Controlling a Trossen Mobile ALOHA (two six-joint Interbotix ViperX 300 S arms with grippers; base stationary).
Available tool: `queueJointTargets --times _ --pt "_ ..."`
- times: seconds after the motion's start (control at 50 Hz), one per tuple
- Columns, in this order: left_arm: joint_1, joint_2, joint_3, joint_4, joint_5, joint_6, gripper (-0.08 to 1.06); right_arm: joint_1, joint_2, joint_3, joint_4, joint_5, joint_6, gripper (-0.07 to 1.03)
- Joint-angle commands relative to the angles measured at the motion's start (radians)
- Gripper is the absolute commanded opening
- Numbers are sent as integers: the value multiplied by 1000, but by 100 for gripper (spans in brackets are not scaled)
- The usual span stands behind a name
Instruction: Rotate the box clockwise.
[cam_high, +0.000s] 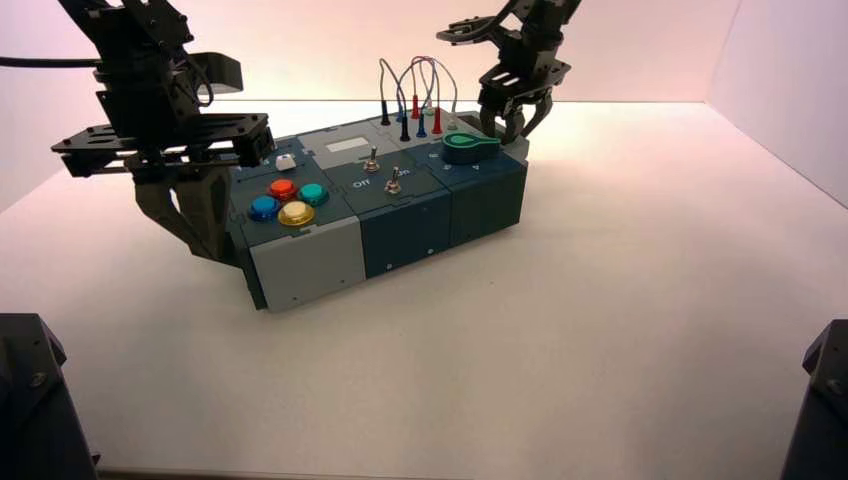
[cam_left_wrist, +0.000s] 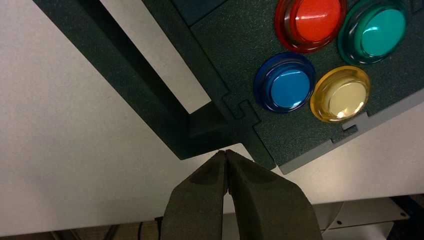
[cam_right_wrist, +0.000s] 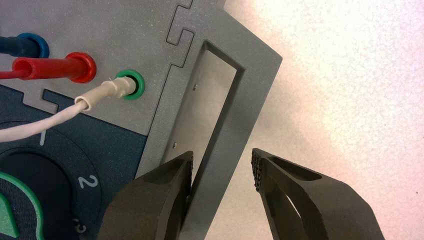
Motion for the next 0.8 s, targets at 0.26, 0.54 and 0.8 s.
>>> queueJointTargets --times 0.26,0.54,0.8 --pt "6 43 -81 25 -3 15 -3 -6 -80 64 -9 8 2 62" --pt "41 95 -91 61 -14 18 -3 -15 -115 147 -9 -31 9 62" --pt "86 100 -129 98 -15 25 -3 -28 -163 196 -9 -44 20 62"
